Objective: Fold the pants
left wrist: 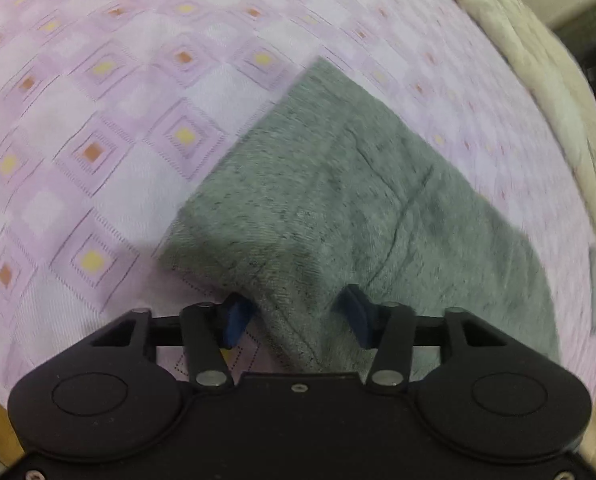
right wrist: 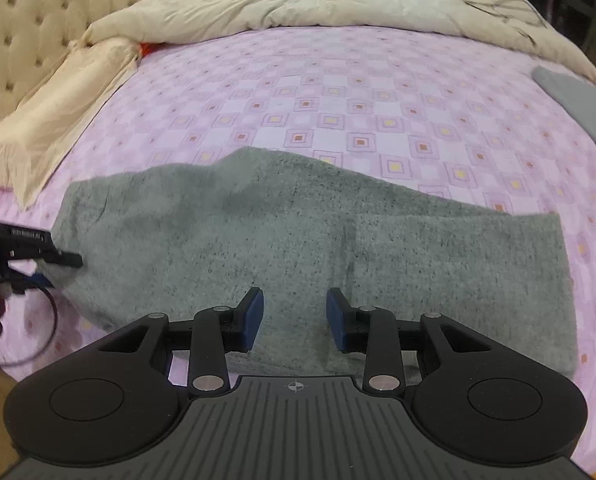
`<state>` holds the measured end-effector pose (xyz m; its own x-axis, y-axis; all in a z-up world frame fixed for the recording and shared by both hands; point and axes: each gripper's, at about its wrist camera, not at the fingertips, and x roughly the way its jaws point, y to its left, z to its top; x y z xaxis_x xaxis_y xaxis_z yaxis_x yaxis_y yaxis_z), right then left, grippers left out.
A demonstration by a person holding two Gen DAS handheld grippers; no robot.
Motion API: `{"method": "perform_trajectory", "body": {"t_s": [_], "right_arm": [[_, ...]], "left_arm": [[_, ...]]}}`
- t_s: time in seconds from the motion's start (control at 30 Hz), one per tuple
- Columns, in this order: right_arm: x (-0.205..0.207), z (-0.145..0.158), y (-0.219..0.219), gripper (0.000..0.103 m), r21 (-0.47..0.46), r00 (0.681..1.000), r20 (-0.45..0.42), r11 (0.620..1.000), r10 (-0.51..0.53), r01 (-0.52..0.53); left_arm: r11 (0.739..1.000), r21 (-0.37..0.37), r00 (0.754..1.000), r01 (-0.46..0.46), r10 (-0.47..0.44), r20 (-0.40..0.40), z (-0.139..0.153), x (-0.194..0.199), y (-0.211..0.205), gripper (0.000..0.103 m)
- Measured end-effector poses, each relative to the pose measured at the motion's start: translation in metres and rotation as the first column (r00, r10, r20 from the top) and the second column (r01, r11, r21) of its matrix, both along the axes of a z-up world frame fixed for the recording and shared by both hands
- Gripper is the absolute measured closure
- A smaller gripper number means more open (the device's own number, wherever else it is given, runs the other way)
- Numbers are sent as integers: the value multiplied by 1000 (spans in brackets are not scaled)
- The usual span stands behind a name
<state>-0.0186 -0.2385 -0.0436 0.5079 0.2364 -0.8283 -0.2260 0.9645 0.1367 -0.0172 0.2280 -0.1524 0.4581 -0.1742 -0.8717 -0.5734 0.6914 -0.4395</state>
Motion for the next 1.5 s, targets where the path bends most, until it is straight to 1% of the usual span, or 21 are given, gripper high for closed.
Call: {"method": "perform_trajectory", "body": {"t_s": [0.03, 0.1, 0.13, 0.2, 0.23, 0.37, 0.53, 0.63, 0.67, 0.73, 0.77, 0.8, 0.87, 0.97, 1.07, 1.1, 1.13, 1.27, 1.37, 1.43, 1.5], "right_arm": [[-1, 0, -3, 69, 2, 1000, -5, 1000, -16, 16], [-6, -1, -9, 69, -6, 999, -18, 999, -46, 46], [-9, -2, -12, 69, -12, 998, -25, 998, -56, 56], [-15, -6, -19, 69, -34, 997, -35, 997, -64, 63], [-17, -9, -21, 69, -48, 997, -41, 997, -64, 62], [-18, -19, -29, 69, -79, 998, -54, 996, -45, 41], [-6, -32, -35, 69, -54, 999, -17, 998, -34, 33], [3, -42, -39, 69, -10, 999, 0, 999, -40, 40], [6, -50, -39, 70, -1, 1000, -14, 1000, -17, 17], [12, -71, -34, 77, 11, 994, -97, 999, 49, -48], [12, -81, -31, 76, 7, 988, -130, 996, 88, -88], [8, -83, -28, 76, -12, 988, -89, 991, 128, -130], [9, -83, -28, 76, -16, 982, -88, 985, 168, -170], [15, -81, -38, 77, 38, 974, -107, 980, 198, -195], [22, -75, -57, 78, 110, 970, -108, 972, 218, -206], [24, -71, -64, 77, 126, 973, -99, 972, 209, -196], [25, -67, -73, 77, 138, 976, -89, 973, 199, -185], [30, -52, -113, 77, 173, 988, -60, 977, 139, -126], [34, -46, -150, 77, 198, 996, -59, 979, 66, -53], [36, -46, -177, 77, 202, 998, -64, 979, 16, -3], [38, -50, -198, 77, 200, 996, -87, 979, -22, 39]], "left_arm": [[1000, -6, 1000, 3, -2, 24, 2, -2, -1, 79], [997, 68, 999, 38, -40, 34, 11, -2, -11, 82], [988, 133, 996, 74, -79, 34, 19, 0, -21, 82], [959, 249, 988, 134, -149, 42, 36, 2, -39, 83], [948, 282, 984, 147, -168, 51, 45, 2, -45, 83], [924, 348, 974, 156, -203, 103, 80, 4, -62, 83], [885, 435, 956, 166, -253, 151, 115, 0, -85, 83], [870, 469, 957, 153, -249, 150, 127, 2, -98, 83], [864, 481, 958, 148, -246, 147, 130, 1, -102, 83], [853, 503, 960, 144, -244, 139, 137, 3, -113, 83], [847, 513, 960, 141, -242, 137, 140, 3, -117, 83], [839, 526, 960, 139, -245, 137, 145, 1, -123, 83], [818, 558, 956, 137, -257, 142, 158, -2, -137, 83], [784, 605, 942, 136, -291, 166, 178, -3, -163, 83], [728, 667, 910, 158, -369, 187, 200, -6, -203, 83], [702, 691, 892, 175, -409, 189, 207, -6, -220, 83], [685, 704, 877, 189, -440, 194, 211, -5, -235, 83], [643, 717, 799, 270, -565, 206, 215, 0, -304, 83], [628, 692, 750, 358, -634, 188, 196, 8, -353, 82], [625, 649, 731, 433, -665, 152, 170, 17, -385, 81], [603, 591, 707, 536, -703, 75, 134, 27, -414, 79]]}}
